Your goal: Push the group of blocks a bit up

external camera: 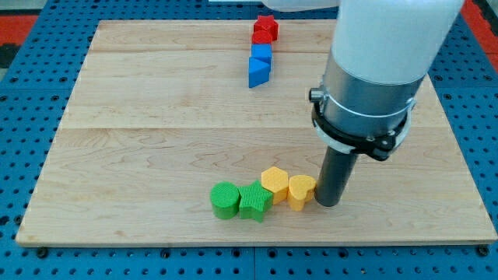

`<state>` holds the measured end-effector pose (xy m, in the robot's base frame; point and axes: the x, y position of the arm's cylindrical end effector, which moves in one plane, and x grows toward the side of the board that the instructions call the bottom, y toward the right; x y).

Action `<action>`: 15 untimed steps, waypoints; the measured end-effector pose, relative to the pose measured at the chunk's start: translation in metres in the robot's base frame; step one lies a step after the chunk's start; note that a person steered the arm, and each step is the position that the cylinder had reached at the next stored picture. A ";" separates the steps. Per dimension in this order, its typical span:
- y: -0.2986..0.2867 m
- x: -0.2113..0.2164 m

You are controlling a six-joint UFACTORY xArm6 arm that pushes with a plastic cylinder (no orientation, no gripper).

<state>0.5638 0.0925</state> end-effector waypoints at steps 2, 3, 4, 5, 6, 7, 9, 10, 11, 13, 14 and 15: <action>0.005 0.031; -0.036 0.052; -0.090 0.055; -0.112 0.053; -0.123 0.050; -0.132 0.046; -0.132 0.036; -0.128 0.054; -0.110 0.055; -0.103 0.032; -0.103 0.029; -0.098 0.034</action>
<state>0.5975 -0.0056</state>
